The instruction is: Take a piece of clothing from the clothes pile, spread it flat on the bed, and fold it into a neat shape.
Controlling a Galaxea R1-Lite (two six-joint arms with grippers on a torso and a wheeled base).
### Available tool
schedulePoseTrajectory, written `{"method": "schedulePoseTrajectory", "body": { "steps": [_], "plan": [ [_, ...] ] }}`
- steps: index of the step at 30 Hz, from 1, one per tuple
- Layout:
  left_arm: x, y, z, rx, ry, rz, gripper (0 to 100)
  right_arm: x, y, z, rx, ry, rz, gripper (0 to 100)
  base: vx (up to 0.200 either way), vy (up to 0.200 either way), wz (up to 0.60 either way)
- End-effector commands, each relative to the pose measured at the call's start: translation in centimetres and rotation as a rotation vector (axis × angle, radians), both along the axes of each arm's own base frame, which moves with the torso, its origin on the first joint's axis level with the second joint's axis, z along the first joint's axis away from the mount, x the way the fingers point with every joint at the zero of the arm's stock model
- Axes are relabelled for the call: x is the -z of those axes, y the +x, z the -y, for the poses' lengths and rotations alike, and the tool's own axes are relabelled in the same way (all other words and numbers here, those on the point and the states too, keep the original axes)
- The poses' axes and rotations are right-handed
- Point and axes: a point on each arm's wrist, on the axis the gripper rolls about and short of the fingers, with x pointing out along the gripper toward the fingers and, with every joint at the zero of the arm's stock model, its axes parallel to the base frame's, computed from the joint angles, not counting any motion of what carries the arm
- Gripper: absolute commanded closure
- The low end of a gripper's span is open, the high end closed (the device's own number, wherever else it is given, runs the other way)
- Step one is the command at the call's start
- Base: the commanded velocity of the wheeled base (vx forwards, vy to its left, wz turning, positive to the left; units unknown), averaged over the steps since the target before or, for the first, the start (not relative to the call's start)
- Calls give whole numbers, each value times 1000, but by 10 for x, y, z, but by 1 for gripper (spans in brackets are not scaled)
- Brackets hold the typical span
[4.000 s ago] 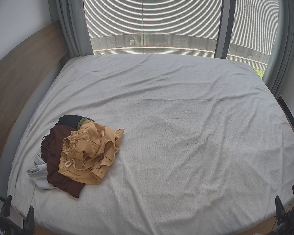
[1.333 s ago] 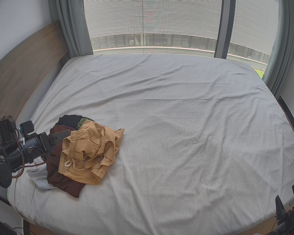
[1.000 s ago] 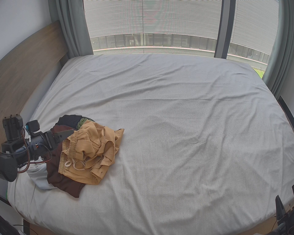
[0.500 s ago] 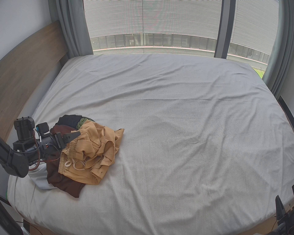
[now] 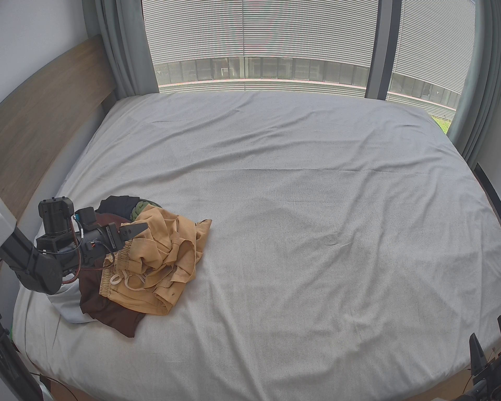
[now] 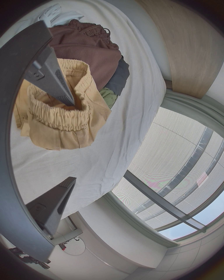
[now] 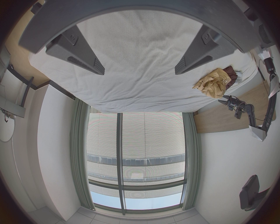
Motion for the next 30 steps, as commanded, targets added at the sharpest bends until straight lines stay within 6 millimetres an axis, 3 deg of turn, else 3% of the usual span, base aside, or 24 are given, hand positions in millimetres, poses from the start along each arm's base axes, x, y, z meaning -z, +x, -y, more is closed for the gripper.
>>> {"method": "schedulePoseTrajectory", "body": {
  "steps": [1, 7, 17, 18, 30],
  "plan": [
    [7, 9, 7, 23, -4, -14, 0, 5, 0, 0, 0, 0, -1, 0, 0, 0, 0],
    [6, 15, 17, 56, -15, -6, 0, 5, 0, 0, 0, 0, -1, 0, 0, 0, 0],
    [15, 21, 16, 55, -14, -9, 0, 5, 0, 0, 0, 1, -1, 0, 0, 0, 0],
    [15, 21, 16, 55, -14, -9, 100, 5, 0, 0, 0, 1, -1, 0, 0, 0, 0],
    [22, 22, 16, 56, -14, -1, 100, 5, 0, 0, 0, 8, -1, 0, 0, 0, 0]
  ]
}}
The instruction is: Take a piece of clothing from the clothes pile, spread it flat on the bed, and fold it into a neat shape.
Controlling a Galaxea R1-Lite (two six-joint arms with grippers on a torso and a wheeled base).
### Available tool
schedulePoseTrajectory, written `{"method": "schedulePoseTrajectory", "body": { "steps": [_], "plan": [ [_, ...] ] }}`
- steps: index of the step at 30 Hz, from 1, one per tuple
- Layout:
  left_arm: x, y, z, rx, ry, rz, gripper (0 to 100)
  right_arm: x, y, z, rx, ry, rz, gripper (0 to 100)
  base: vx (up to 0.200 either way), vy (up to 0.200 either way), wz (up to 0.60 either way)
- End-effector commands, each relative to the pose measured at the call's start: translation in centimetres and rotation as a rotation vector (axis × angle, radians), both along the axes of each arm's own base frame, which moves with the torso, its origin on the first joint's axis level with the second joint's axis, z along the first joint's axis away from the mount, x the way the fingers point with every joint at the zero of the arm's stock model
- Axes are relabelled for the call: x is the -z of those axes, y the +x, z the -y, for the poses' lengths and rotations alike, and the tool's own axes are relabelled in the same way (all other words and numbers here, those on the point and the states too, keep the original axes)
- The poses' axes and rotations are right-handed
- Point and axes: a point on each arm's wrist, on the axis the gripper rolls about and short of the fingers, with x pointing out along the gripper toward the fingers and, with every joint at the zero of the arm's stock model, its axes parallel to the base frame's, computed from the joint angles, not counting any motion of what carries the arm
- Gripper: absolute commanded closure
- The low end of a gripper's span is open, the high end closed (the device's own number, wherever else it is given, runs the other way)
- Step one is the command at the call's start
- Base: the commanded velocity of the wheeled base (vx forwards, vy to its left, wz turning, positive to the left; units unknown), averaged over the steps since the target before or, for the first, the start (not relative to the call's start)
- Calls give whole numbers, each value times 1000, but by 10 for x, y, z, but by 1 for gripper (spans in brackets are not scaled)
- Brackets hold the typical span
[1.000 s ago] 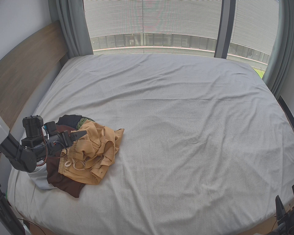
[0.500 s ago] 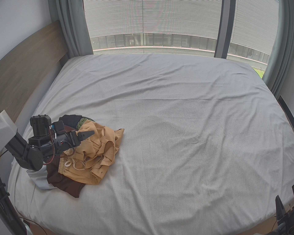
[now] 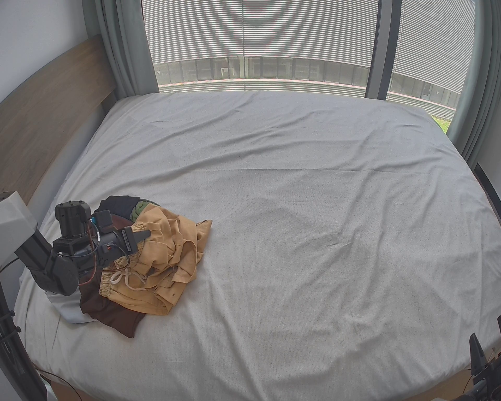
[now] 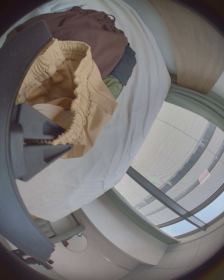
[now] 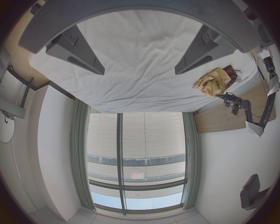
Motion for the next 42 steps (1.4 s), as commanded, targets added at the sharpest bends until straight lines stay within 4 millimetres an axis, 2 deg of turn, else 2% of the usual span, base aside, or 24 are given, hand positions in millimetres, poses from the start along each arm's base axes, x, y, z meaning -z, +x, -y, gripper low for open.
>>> {"method": "schedulePoseTrajectory", "body": {
  "steps": [1, 6, 18, 22, 28, 34, 40, 42],
  "plan": [
    [1, -3, 0, 1, -1, -5, 100, 5, 0, 0, 0, 1, -1, 0, 0, 0, 0],
    [-4, -12, 2, 8, -26, 7, 100, 5, 0, 0, 0, 1, -1, 0, 0, 0, 0],
    [-26, -24, 4, -62, -282, -71, 100, 5, 0, 0, 0, 1, -1, 0, 0, 0, 0],
    [-30, -34, 12, -48, -356, -117, 100, 5, 0, 0, 0, 1, -1, 0, 0, 0, 0],
    [-31, -36, 17, -41, -404, -109, 100, 5, 0, 0, 0, 1, -1, 0, 0, 0, 0],
    [-35, -38, 23, -43, -548, -121, 100, 5, 0, 0, 0, 1, -1, 0, 0, 0, 0],
    [-44, -39, 35, -9, -640, -116, 100, 5, 0, 0, 2, 1, -1, 0, 0, 0, 0],
    [-46, -42, 45, 20, -679, -97, 100, 5, 0, 0, 0, 1, -1, 0, 0, 0, 0]
  ]
}}
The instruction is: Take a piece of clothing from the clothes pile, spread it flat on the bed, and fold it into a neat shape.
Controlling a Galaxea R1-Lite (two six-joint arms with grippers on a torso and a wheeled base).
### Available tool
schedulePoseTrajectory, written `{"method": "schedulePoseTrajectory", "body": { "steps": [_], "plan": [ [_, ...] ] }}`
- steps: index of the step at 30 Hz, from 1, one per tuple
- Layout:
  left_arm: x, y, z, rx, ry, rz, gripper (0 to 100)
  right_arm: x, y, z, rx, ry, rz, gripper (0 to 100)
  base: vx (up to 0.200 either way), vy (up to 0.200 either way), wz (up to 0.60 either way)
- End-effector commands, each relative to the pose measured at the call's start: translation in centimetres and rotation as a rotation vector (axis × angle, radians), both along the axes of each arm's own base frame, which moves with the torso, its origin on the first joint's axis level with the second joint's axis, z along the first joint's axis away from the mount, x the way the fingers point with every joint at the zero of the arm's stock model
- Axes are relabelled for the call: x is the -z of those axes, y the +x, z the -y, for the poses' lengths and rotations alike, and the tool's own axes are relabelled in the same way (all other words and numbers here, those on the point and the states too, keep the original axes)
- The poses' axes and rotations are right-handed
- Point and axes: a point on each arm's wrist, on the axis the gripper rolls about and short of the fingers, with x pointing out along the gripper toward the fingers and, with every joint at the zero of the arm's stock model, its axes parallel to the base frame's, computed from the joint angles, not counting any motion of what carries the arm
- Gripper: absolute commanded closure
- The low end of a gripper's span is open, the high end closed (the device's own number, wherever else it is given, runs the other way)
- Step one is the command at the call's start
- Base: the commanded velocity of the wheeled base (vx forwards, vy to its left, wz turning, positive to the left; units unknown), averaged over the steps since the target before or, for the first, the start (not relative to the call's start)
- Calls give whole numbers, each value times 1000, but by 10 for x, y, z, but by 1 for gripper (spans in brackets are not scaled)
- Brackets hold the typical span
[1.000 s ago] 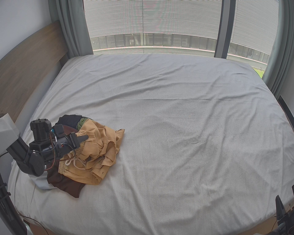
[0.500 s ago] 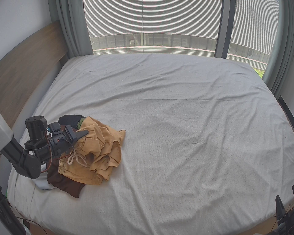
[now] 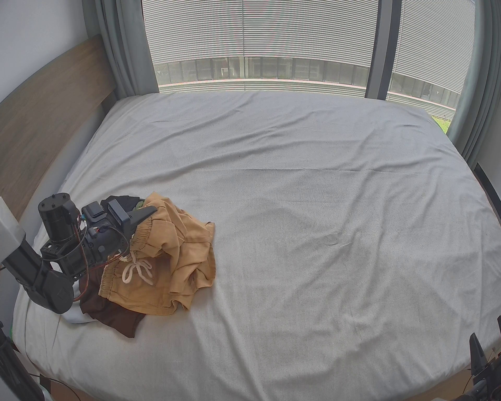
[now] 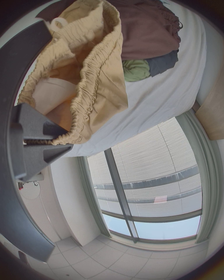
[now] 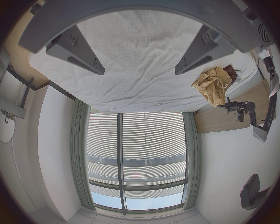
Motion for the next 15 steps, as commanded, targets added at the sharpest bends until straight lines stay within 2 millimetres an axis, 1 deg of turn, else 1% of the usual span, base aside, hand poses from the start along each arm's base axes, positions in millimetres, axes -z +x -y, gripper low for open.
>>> {"method": "schedulePoseTrajectory", "body": {
  "steps": [1, 4, 8, 9, 15],
  "plan": [
    [-4, -5, 16, 37, -51, 23, 100, 5, 0, 0, 1, 0, -1, 0, 0, 0, 0],
    [-5, -9, 26, 61, -91, -4, 100, 5, 0, 0, 1, 0, -1, 0, 0, 0, 0],
    [-3, -11, 31, 77, -109, -26, 100, 5, 0, 0, -1, 0, -1, 0, 0, 0, 0],
    [-4, -11, 36, 90, -124, -38, 100, 5, 0, 0, 1, 0, -1, 0, 0, 0, 0],
    [-7, -13, 47, 127, -167, -53, 100, 5, 0, 0, -1, 0, -1, 0, 0, 0, 0]
  ]
}}
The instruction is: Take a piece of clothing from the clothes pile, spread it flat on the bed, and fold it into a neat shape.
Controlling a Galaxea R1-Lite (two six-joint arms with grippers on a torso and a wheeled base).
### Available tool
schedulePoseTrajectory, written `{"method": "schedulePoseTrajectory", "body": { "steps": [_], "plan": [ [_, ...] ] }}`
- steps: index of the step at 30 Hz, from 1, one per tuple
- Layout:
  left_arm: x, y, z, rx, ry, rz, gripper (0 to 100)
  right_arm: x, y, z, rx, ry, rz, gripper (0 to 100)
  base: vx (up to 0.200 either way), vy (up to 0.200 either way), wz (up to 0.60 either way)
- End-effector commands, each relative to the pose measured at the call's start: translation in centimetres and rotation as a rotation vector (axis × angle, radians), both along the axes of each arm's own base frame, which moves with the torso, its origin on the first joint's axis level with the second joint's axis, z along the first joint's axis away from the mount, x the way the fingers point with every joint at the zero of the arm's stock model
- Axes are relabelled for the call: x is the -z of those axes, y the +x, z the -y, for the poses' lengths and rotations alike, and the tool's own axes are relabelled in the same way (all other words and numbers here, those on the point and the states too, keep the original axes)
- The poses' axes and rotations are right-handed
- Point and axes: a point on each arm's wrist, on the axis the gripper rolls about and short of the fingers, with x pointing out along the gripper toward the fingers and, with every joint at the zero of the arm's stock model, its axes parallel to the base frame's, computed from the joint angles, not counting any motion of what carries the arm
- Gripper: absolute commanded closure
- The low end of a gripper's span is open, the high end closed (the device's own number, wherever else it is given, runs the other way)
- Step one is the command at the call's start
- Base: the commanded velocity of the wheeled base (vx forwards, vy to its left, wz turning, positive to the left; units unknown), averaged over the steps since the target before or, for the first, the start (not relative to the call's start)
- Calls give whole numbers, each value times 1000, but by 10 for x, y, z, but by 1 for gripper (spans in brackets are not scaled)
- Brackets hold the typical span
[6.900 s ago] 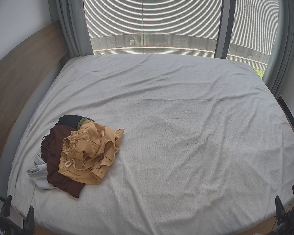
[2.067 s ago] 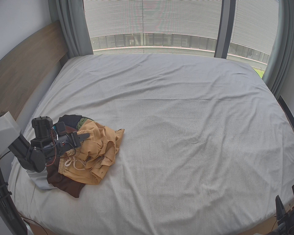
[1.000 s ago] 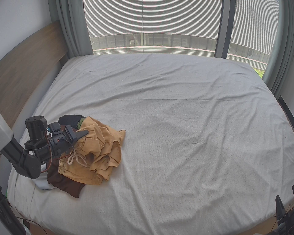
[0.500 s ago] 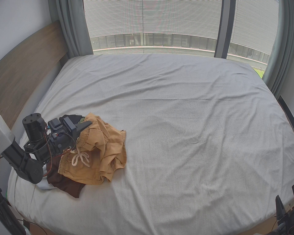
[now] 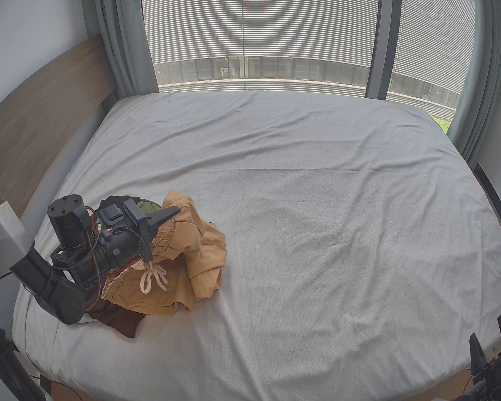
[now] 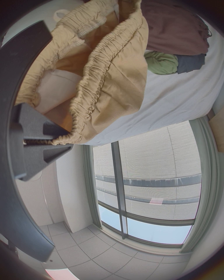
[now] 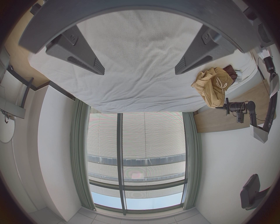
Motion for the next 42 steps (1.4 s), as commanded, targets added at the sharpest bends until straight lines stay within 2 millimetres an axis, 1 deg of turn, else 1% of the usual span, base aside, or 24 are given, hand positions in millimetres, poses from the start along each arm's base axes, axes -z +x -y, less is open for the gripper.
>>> {"method": "schedulePoseTrajectory", "body": {
  "steps": [1, 5, 7, 13, 14, 20, 22, 32, 36, 42],
  "plan": [
    [-5, -3, 10, 33, -24, 4, 100, 5, 0, 0, -1, 0, -1, 0, 0, 0, 0],
    [-16, -9, 17, 62, -80, -4, 100, 5, 0, 0, 1, 0, -1, 0, 0, 0, 0],
    [-25, -11, 21, 79, -120, -3, 100, 5, 0, 0, -1, 0, -1, 0, 0, 0, 0],
    [-43, -14, 28, 113, -205, -7, 100, 5, 0, 0, -1, -2, -1, 0, 0, 0, 0],
    [-43, -15, 28, 113, -208, -8, 100, 5, 0, 0, 1, -2, -1, 0, 0, 0, 0],
    [-54, -29, 48, 198, -238, -2, 100, 5, 0, 0, 1, -2, -1, 0, 0, 0, 0],
    [-58, -30, 55, 221, -244, 7, 100, 5, 0, 0, -1, -2, -1, 0, 0, 0, 0],
    [-69, -33, 75, 263, -279, 5, 100, 5, 0, 0, 1, -3, -1, 0, 0, 0, 0],
    [-77, -34, 88, 259, -294, 13, 100, 5, 0, 0, 1, -2, -1, 0, 0, 0, 0],
    [-87, -35, 103, 279, -294, -5, 100, 5, 0, 0, -1, -2, -1, 0, 0, 0, 0]
  ]
}}
